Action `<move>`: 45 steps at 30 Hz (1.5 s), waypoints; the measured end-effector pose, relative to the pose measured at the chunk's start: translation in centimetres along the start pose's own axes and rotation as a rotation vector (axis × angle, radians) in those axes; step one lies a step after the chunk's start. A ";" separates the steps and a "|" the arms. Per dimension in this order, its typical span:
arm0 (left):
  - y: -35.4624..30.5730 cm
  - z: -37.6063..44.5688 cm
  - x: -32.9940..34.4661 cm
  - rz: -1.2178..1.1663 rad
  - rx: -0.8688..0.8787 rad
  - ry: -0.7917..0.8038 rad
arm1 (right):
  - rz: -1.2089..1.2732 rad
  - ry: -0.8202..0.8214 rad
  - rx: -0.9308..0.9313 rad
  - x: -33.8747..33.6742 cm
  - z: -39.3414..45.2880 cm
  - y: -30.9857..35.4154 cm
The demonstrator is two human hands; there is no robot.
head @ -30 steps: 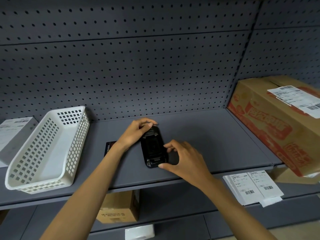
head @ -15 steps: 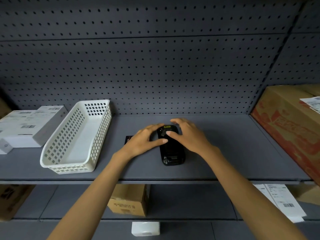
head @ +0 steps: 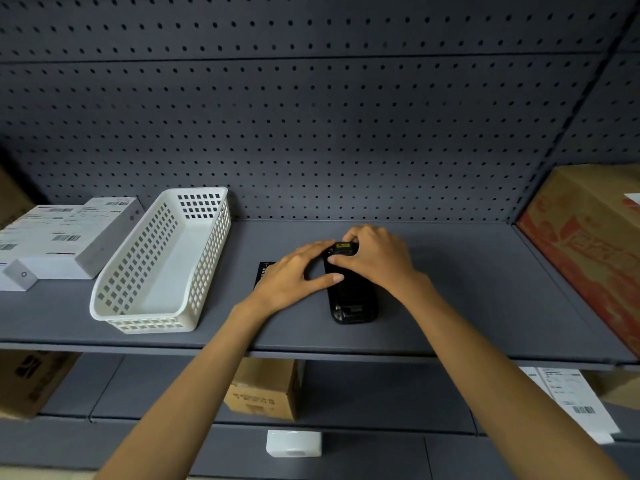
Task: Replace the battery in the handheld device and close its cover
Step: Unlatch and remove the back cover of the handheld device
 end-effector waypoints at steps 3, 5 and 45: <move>0.0 0.1 0.1 -0.013 -0.003 0.009 | 0.013 -0.002 0.005 0.1 0.0 -0.1; 0.1 0.1 0.1 -0.020 -0.007 0.016 | 0.027 0.005 0.003 0.0 0.0 -0.1; 0.5 0.0 0.3 -0.041 -0.061 0.064 | 0.034 0.143 0.014 2.0 0.7 0.5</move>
Point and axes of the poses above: each hand's wrist, its own z-axis towards the middle knuckle, its own x-axis out of the palm, y = z × x, the point moved 7 cm from there along z, towards the middle knuckle, and after that the axes turned 7 degrees about -x, right-handed, at the moved point
